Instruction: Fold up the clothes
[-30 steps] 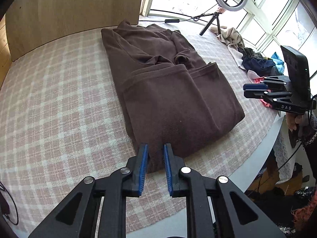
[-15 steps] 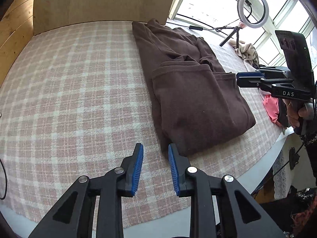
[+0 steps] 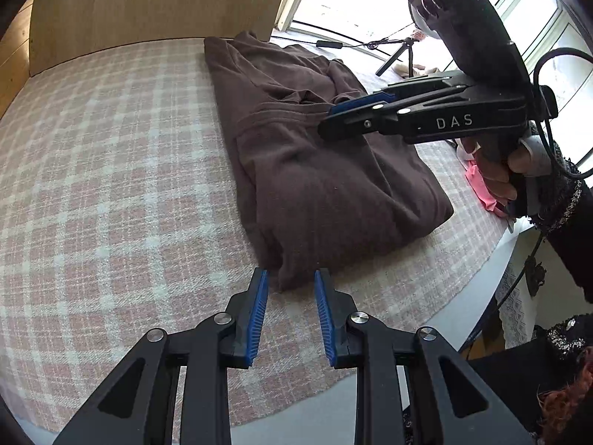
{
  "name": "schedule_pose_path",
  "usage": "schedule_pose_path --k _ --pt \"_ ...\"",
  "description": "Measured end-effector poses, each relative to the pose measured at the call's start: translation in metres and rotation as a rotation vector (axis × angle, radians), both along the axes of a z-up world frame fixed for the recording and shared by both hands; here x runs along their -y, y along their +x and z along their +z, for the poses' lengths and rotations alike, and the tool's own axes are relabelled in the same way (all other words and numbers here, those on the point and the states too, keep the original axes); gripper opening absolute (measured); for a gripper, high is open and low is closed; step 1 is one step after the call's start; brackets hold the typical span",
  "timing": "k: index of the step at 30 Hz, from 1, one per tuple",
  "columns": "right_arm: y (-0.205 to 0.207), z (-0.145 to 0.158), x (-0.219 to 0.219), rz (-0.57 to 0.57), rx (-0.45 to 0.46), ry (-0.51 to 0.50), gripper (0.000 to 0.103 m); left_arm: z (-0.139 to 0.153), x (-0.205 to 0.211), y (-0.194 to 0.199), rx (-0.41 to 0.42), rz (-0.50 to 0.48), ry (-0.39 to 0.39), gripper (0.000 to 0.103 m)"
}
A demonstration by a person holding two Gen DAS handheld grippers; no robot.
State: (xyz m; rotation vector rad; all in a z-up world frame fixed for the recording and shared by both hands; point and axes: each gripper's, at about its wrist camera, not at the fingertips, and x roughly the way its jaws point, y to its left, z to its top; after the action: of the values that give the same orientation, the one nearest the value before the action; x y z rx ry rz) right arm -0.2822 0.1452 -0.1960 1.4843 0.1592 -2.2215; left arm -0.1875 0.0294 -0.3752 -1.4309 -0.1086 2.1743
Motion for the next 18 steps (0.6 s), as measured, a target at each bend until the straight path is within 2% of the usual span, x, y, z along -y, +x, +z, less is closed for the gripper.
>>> schedule_pose_path --k 1,2,4,7,11,14,16,18 --pt "-0.005 0.004 0.006 0.024 -0.025 0.016 0.055 -0.003 -0.002 -0.002 0.005 -0.01 -0.002 0.024" --pt "-0.012 0.006 0.013 0.051 -0.041 0.039 0.057 -0.006 -0.005 -0.004 0.011 -0.02 -0.003 0.024" --pt "-0.032 0.002 0.023 0.09 -0.037 0.079 0.057 -0.01 -0.006 -0.006 0.017 -0.027 -0.004 0.024" --pt "-0.059 -0.015 0.037 0.157 0.039 0.097 0.057 -0.011 -0.003 -0.006 0.021 -0.014 -0.014 0.024" --pt "-0.07 -0.053 0.047 0.201 0.07 0.252 0.054 0.001 0.0 -0.007 0.006 0.002 -0.034 0.024" --pt "-0.057 -0.022 0.014 0.098 0.077 0.023 0.053 0.03 -0.001 -0.007 -0.046 -0.028 -0.049 0.024" --pt "-0.031 0.019 -0.023 0.002 0.014 -0.113 0.053 0.056 0.004 -0.015 -0.07 -0.046 -0.032 0.025" --pt "-0.003 0.062 -0.065 -0.095 -0.061 -0.187 0.053 0.082 0.012 -0.029 -0.097 -0.055 -0.016 0.027"
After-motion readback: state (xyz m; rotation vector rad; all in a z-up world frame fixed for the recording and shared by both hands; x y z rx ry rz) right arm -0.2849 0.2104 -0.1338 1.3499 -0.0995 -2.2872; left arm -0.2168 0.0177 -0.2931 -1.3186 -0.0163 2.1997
